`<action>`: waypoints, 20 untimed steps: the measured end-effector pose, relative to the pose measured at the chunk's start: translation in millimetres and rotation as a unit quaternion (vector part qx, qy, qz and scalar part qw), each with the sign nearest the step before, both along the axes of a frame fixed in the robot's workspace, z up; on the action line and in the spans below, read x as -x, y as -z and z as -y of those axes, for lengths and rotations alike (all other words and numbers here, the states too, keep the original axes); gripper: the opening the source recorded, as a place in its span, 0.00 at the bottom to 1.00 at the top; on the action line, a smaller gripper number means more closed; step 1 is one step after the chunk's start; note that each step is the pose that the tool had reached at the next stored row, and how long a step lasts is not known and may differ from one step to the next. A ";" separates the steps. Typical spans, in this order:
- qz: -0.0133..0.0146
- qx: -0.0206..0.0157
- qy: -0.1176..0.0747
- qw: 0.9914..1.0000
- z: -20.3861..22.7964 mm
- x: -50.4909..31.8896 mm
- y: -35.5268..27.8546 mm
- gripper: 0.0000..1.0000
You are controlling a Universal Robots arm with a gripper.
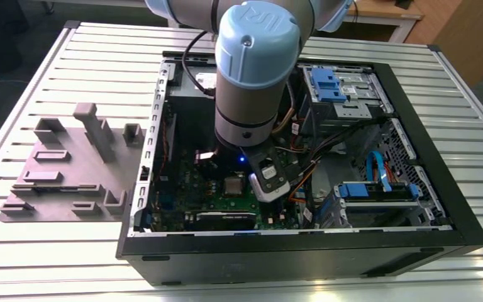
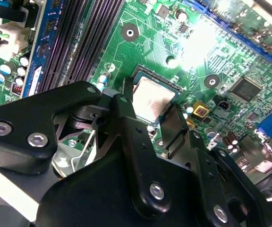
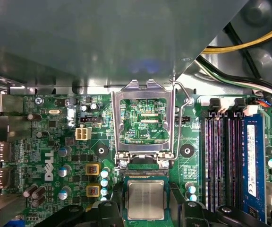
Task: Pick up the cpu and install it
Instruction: 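Place the cpu into insertion slot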
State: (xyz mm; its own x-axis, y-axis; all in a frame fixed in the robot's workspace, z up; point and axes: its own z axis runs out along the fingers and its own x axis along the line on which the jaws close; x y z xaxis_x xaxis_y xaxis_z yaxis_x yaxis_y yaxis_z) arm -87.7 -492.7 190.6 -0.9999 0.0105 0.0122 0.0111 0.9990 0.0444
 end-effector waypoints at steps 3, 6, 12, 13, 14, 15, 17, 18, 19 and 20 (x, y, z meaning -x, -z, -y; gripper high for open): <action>0.000 0.000 0.000 1.000 0.0 0.0 0.0 0.47; 0.000 0.000 0.000 1.000 -0.3 0.0 0.2 0.47; 0.000 0.000 0.000 1.000 -0.3 0.0 1.1 0.47; 0.000 0.000 0.000 1.000 -0.3 0.0 1.1 0.47; 0.000 0.000 0.000 1.000 -0.3 0.0 1.1 0.47; 0.000 0.000 0.000 1.000 -0.3 0.0 1.1 0.47; 0.000 0.000 0.000 1.000 -0.3 0.0 1.3 0.47; 0.000 0.000 0.000 1.000 -0.3 0.0 1.6 0.47; 0.000 0.000 0.000 1.000 -0.3 0.0 1.7 0.47; 0.000 0.000 0.000 1.000 -0.3 0.0 1.7 0.47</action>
